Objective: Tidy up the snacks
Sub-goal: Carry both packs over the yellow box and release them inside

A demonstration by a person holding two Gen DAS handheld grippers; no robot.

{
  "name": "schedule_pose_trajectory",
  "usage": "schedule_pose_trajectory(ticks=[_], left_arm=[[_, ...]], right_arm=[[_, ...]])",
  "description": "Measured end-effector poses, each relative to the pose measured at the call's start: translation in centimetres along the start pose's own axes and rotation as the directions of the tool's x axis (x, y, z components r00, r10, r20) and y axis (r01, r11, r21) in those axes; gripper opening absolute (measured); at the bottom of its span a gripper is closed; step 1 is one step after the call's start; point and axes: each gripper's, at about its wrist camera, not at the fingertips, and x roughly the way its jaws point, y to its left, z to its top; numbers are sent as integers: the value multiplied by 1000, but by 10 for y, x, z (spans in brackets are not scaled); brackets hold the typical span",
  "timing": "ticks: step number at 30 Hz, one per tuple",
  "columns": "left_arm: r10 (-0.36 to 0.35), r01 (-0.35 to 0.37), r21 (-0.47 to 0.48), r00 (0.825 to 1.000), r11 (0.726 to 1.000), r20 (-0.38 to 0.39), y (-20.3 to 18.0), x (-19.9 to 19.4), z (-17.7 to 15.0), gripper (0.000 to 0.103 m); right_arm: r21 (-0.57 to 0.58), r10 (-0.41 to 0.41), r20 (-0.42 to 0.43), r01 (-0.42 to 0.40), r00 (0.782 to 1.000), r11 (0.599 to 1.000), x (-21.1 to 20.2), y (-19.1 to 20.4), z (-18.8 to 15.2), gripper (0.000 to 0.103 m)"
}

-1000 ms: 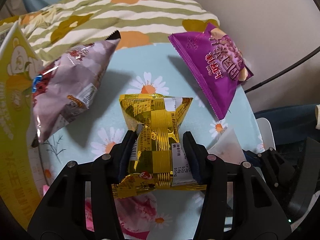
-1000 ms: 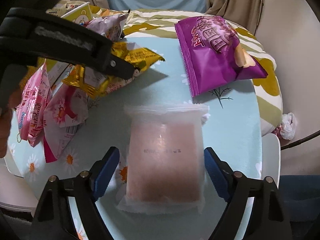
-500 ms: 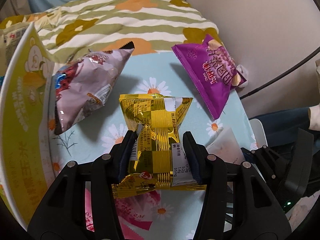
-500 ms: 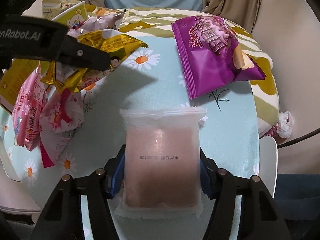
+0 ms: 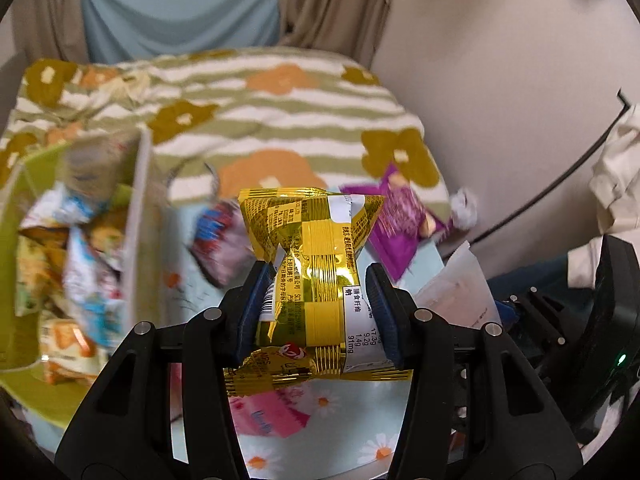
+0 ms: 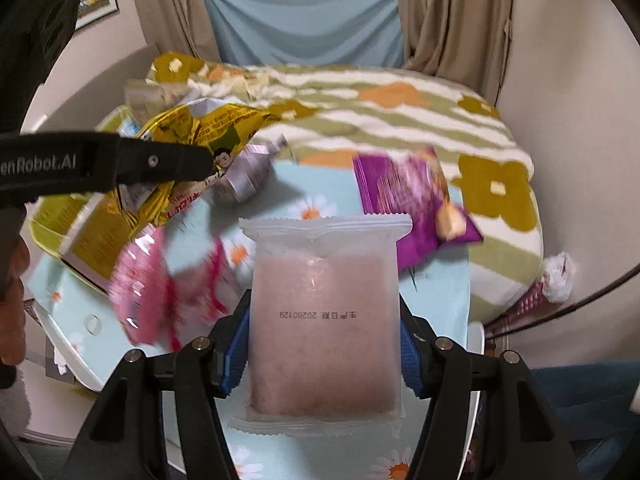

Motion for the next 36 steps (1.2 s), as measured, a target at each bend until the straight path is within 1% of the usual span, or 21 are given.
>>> schedule_pose_trajectory(ticks=[2, 5, 6, 10, 11, 15, 18, 22, 23, 25, 26, 28, 30, 34, 36], left_arm=[[17, -17, -11, 1000, 1000, 26, 12, -16, 3, 49], [54, -51, -44, 997, 998, 61, 40, -44, 6, 49], [70, -65, -64, 995, 996, 72, 55, -54, 6, 49], [131, -121, -110, 988, 986, 85, 101, -77, 4, 49], [151, -140, -126, 985, 982, 82, 118, -82, 3, 49], [189, -179, -166, 981, 970, 51, 171, -84, 1, 49], [207, -200, -184, 978, 963, 21, 207, -81, -4, 49], [216, -216, -186, 976, 958, -21, 244, -68, -13, 49], [219, -221, -182, 975, 958, -32, 249, -64, -15, 52], [225, -233, -170, 972, 958, -64, 260, -53, -20, 78], [229, -238, -167, 971, 957, -72, 265, -49, -22, 103], [222, -229, -157, 973, 961, -61, 272, -48, -29, 103], [220, -229, -145, 973, 963, -72, 276, -48, -34, 103], [215, -223, -128, 974, 967, -70, 283, -52, -37, 103], [211, -218, -116, 975, 969, -69, 287, -55, -37, 103]], right_arm=[[-5, 30, 29, -30, 999, 1000, -13, 13, 13, 58], [-32, 72, 66, -70, 995, 997, -24, 38, 32, 58], [-46, 86, 79, -82, 993, 996, -26, 48, 40, 58], [-92, 153, 111, -143, 982, 985, -28, 87, 71, 58], [-99, 165, 114, -154, 980, 983, -28, 96, 76, 58], [-124, 216, 117, -201, 969, 972, -16, 139, 104, 58], [-128, 238, 100, -225, 966, 966, -2, 162, 119, 58], [-111, 257, 69, -249, 964, 962, 22, 194, 134, 58], [-107, 257, 65, -249, 964, 963, 26, 198, 134, 58], [-95, 254, 54, -249, 966, 964, 35, 208, 137, 58], [-89, 252, 51, -247, 966, 965, 39, 212, 140, 58], [-72, 242, 43, -239, 969, 968, 47, 220, 142, 58], [-61, 233, 36, -231, 972, 971, 52, 222, 143, 58], [-50, 208, 14, -207, 978, 977, 61, 233, 145, 58], [-44, 209, 2, -209, 978, 977, 67, 239, 148, 58]])
